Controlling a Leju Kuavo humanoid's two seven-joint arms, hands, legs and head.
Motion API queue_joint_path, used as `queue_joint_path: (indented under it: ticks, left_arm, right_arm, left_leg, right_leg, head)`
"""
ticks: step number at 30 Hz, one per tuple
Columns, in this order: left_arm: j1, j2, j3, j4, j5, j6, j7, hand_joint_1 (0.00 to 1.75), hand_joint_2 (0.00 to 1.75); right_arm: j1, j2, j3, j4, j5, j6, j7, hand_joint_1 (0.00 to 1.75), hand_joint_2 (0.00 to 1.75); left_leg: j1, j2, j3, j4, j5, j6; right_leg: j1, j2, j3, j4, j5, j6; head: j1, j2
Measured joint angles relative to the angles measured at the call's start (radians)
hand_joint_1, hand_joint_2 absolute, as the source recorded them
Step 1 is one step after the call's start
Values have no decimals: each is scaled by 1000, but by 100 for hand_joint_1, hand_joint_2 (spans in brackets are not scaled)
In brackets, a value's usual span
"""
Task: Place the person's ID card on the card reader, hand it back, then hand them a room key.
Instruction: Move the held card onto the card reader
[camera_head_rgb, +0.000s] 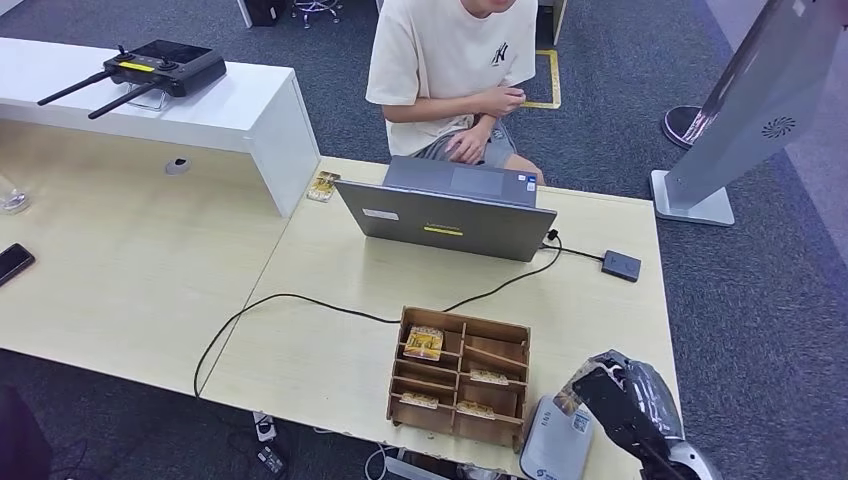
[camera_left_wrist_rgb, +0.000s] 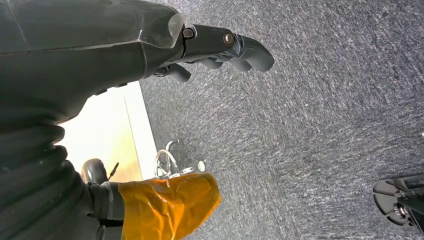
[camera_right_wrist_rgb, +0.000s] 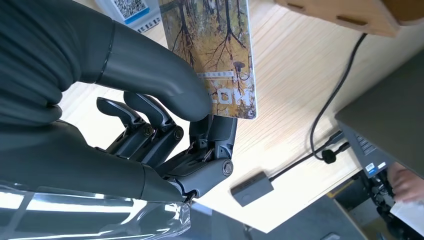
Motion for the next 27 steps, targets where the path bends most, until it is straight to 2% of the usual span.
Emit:
queue_joint_path:
  ticks: [7, 14, 21, 27]
  left_arm:
    - [0, 0, 4, 0, -2, -3, -2, 0, 175]
    - [0, 2, 13, 0, -8, -7, -12, 0, 175]
    - [-2, 7, 14, 0, -15, -8, -14, 0, 175]
    - [-5, 8, 13, 0, -22, -10, -17, 0, 175]
  right_arm:
    - [1, 0, -37, -2, -162, 70, -49, 175, 175]
    - [3, 0, -40, -10, -445, 196, -96, 175, 175]
    - [-7, 0, -26, -10, -654, 276, -120, 175, 175]
    - [-63, 0, 11, -9, -830, 346, -130, 175, 175]
  left_leg:
    - [0, 0, 0, 0, 0, 0]
    - [0, 0, 0, 0, 0, 0]
    - [0, 0, 0, 0, 0, 0]
    - [0, 0, 0, 0, 1, 0]
  right_leg:
    - [0, 0, 0, 0, 0, 0]
    - [0, 0, 0, 0, 0, 0]
    - [0, 0, 0, 0, 0, 0]
    - [0, 0, 0, 0, 0, 0]
  head:
    - [0, 0]
    - [0, 0]
    - [0, 0]
    - [0, 0]
